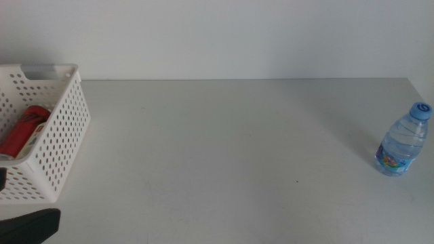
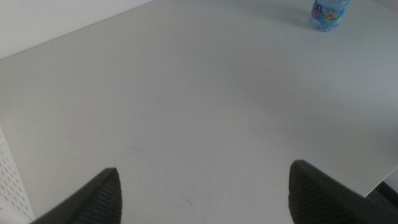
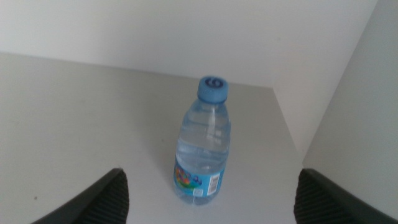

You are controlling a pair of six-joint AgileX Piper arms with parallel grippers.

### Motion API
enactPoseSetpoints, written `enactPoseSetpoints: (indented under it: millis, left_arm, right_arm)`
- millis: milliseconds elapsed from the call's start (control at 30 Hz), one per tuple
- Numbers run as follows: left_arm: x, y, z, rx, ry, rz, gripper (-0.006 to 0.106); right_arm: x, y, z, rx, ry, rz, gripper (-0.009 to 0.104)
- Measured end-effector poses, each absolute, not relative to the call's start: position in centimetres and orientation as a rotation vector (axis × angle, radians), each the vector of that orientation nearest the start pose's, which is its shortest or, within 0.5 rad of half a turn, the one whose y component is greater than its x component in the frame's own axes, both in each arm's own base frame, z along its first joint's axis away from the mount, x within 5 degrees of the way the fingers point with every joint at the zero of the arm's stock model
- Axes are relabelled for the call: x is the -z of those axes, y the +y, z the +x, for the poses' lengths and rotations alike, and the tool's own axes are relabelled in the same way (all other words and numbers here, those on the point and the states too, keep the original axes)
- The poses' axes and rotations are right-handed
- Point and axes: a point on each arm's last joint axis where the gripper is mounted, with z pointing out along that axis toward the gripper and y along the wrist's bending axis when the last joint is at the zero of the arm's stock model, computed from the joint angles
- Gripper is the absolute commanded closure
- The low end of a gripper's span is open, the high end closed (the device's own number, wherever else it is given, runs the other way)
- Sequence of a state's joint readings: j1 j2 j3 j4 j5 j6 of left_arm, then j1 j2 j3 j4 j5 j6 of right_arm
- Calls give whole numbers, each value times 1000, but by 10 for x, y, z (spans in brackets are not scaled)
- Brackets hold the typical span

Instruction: Use arms to grab the bottles and put them into the dustbin to the left of the table.

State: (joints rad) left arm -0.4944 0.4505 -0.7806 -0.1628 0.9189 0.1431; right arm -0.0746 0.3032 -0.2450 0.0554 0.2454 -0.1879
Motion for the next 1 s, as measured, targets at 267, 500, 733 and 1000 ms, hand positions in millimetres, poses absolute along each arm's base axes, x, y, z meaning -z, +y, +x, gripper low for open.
enactPoseSetpoints:
  millis: [267,500,733,1000]
  left_arm:
    - [-359,-40,49,409,1989,632,11]
    - [-359,-40,49,409,1989,632,11]
    - [-359,-40,49,409,1989,632,11]
    - [-359,-40,49,409,1989,632,11]
  right_arm:
    - [-253,-6,91,126,1771,-29,27]
    - [-234,-7,99,127,1761,-22,27]
    - [-235,-9,116,131,1704,-18,27]
    - [-221,-12,150,135,1712,-16,27]
